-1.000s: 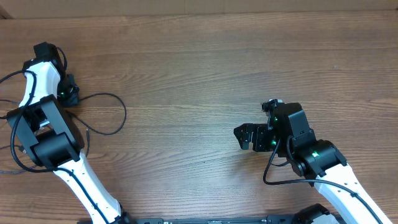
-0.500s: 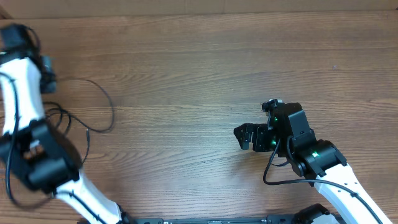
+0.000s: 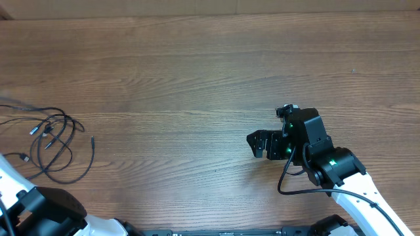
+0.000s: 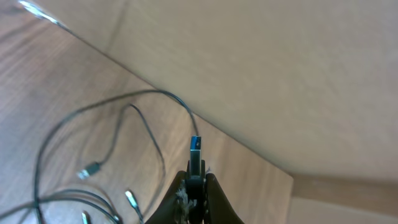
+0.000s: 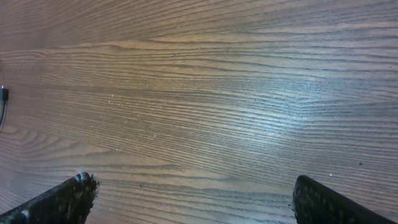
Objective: Untangle cables
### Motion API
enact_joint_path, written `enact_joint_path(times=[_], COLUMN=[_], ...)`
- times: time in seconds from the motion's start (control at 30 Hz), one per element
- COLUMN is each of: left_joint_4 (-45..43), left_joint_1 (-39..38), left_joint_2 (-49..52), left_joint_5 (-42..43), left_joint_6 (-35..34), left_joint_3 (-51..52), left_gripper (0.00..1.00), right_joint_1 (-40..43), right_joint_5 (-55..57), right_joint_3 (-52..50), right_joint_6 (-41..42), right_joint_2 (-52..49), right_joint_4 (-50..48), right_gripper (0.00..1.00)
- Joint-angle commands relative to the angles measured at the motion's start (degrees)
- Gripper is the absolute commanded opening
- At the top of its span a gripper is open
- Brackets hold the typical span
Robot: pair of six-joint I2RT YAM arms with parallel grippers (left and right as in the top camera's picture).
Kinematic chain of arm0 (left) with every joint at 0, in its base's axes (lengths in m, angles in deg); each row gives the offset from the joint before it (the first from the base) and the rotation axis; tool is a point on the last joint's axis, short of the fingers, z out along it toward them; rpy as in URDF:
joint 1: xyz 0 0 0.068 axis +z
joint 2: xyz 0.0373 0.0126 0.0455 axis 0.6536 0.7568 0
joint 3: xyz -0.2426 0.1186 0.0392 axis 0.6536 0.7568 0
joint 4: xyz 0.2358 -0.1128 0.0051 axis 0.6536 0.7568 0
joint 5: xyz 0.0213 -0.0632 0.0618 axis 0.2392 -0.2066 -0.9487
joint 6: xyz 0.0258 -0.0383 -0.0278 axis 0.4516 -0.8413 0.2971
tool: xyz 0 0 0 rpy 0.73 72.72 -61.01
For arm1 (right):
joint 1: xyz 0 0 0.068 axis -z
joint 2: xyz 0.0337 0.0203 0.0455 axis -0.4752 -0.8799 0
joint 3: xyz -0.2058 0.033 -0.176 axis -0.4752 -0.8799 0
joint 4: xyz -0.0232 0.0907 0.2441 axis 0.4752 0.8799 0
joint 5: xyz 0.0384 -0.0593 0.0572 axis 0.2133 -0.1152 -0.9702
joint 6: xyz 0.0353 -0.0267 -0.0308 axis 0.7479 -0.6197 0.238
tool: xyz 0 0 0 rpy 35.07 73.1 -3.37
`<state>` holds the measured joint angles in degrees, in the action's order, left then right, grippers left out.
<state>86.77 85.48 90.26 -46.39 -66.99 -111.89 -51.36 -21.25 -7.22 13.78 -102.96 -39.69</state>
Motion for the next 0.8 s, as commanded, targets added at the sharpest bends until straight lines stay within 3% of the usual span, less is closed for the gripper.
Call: enact_joint_path(times=[0.0,0.03,0.1,0.17,0.23,0.47,0.53,0.6,0.77], left_joint_4=[0.6,0.6,0.6,0.5,0.6,1.4,1.5,1.4,1.4], left_joint_1=[1.6,2.0,2.6,2.7,2.7,2.5,2.5,2.5,0.9], left_joint_2=[0.7,0.7,0.7,0.7,0.7,0.7,0.7,0.7,0.7], left_joint_5=[0.2,0.8,2.3,4.0,5.6,13.4,19.3,26.8,45.5], left_joint_6=[0.4,0.4,0.4,0.4,0.4,2.3,8.0,18.4,34.1], left_joint_3=[-0.2,-0.2,-0.2,-0.2,-0.2,-0.2,-0.2,-0.2,-0.2], left_gripper=[0.06,0.17,0.55,0.76,0.81,0.81,0.87,0.94,0.93], right_joint_1=[-0.2,-0.2,-0.2,-0.2,-0.2,-0.2,-0.2,-0.2,-0.2], right_joint_5=[-0.3,-0.3,-0.3,-0.3,-0.3,-0.3,-0.3,-0.3,-0.3], right_joint_3=[0.2,0.2,0.2,0.2,0.2,0.2,0.2,0.2,0.2], right_joint_6=[0.3,0.3,0.3,0.3,0.3,0.3,0.3,0.3,0.3], right_joint_2=[0.2,0.2,0.2,0.2,0.2,0.2,0.2,0.2,0.2], right_joint_4=[-0.3,-0.3,-0.3,-0.3,-0.3,0.5,0.5,0.3,-0.8], right_gripper=[0.99,0.99,0.99,0.99,0.99,0.99,0.99,1.0,1.0])
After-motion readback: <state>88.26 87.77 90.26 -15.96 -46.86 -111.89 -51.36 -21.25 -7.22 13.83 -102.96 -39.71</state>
